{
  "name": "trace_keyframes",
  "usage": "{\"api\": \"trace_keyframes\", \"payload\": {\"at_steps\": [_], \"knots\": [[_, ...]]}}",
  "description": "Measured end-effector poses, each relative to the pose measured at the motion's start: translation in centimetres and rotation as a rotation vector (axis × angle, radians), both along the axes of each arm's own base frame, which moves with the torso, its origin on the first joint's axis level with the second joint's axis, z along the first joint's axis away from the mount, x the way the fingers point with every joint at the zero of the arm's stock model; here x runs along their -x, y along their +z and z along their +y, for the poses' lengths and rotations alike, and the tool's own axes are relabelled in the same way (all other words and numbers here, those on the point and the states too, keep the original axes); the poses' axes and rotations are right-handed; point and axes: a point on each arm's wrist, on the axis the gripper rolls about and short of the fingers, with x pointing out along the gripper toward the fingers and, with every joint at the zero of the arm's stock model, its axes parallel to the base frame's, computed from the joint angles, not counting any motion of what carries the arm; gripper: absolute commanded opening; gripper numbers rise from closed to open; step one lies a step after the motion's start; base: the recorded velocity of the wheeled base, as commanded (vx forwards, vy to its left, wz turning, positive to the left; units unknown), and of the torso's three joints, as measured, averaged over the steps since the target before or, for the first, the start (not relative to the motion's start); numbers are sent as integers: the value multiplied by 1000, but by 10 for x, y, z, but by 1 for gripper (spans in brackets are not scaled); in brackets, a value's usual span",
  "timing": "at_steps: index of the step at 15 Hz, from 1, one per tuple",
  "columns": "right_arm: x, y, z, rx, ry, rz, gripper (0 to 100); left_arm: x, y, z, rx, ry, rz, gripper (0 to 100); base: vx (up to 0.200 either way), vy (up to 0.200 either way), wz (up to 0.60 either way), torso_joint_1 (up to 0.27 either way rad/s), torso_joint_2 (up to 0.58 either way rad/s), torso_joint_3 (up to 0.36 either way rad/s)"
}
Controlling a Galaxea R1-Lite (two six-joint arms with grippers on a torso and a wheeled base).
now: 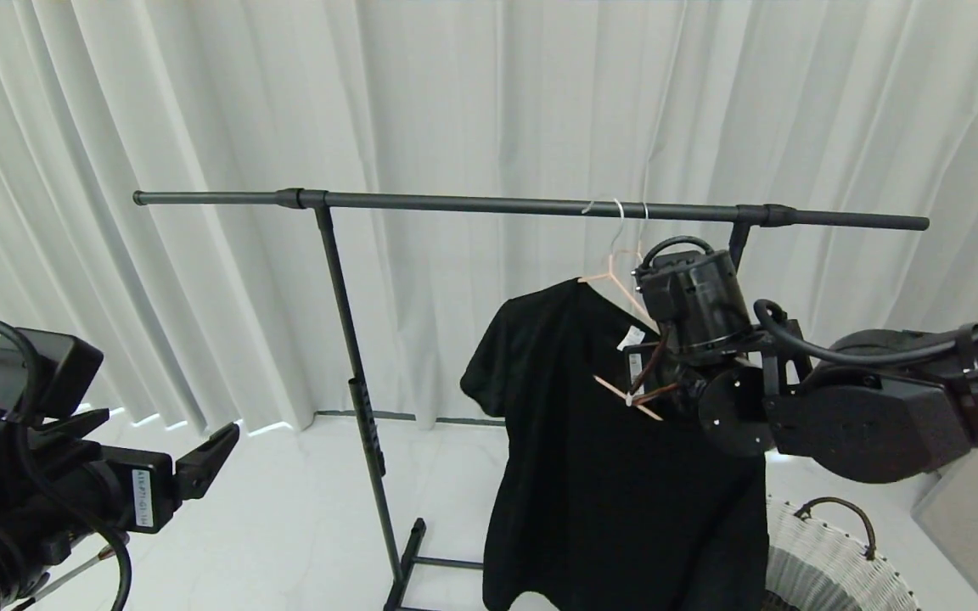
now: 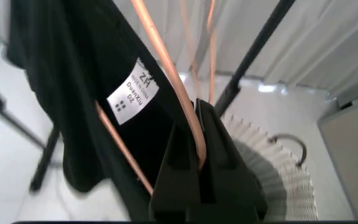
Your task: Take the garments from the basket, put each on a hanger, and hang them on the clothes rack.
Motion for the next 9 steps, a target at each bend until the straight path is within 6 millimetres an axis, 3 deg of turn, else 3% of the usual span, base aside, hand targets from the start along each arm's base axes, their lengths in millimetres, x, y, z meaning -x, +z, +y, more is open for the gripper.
{"api": "trace_keyframes", "payload": {"at_steps": [3,7,9], "knots": [[-17,12,0,-5,-26,-40,0,1,1,-2,-15,-22,-3,100,200,0,0,6,1,2],[-21,10,4,-3,-25,-40,0,1,2,-2,-14,-24,-10,100,200,0,0,2,0,4],[-20,10,6,-2,-19,-39,0,2,2,-2,-13,-24,-11,100,0,0,0,0,0,0]]}}
